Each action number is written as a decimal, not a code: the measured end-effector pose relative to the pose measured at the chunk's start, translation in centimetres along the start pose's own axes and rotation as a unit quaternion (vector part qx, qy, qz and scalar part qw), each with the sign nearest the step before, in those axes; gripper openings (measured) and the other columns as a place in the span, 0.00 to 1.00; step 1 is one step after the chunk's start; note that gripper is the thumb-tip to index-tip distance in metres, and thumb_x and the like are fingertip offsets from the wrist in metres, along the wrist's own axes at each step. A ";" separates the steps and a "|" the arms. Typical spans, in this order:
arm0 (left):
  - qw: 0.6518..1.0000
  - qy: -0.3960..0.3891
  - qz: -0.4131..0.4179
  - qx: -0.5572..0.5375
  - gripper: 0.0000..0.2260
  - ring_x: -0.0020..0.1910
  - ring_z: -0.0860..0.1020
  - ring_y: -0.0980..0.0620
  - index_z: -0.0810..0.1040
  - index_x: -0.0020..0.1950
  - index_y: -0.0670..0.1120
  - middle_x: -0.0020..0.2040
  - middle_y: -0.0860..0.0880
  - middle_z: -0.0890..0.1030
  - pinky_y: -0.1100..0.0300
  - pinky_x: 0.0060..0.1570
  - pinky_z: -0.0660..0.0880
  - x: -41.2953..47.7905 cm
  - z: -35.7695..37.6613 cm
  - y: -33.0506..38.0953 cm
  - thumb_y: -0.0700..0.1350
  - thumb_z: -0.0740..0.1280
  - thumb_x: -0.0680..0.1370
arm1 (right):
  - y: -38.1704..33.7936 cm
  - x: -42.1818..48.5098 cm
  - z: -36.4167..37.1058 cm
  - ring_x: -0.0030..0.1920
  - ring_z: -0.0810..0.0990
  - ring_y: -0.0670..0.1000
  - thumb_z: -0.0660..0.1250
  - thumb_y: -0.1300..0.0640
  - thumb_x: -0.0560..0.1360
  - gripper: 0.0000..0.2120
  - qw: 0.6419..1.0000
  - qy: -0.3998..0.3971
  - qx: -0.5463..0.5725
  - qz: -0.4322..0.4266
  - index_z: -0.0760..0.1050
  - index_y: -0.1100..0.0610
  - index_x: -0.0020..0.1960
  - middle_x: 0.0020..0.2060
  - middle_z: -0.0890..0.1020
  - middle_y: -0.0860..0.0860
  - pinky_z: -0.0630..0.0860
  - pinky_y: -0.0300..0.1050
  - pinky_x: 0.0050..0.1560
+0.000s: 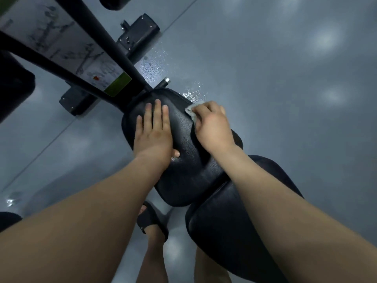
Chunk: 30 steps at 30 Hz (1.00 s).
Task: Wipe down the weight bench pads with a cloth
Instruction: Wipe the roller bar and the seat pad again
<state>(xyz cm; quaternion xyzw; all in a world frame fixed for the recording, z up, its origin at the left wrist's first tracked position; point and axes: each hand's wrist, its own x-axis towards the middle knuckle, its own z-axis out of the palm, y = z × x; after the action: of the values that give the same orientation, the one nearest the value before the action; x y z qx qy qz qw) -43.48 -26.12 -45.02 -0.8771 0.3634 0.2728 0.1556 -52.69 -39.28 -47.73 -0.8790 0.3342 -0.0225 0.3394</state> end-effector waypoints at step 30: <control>0.999 0.007 -0.016 0.031 0.62 0.79 0.32 0.38 0.26 0.77 0.39 0.79 0.40 0.28 0.40 0.78 0.38 0.6 1.3 0.8 0.63 0.73 0.72 | -0.4 -0.6 1.2 0.58 0.75 0.62 0.66 0.62 0.78 0.14 0.999 0.030 0.018 -0.041 0.80 0.58 0.63 0.61 0.81 0.54 0.75 0.50 0.60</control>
<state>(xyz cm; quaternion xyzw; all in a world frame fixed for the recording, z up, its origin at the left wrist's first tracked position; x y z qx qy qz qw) -44.17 -26.43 -46.44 -0.8796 0.3581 0.2531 0.1844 -52.62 -38.01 -48.35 -0.8847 0.3072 -0.0685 0.3439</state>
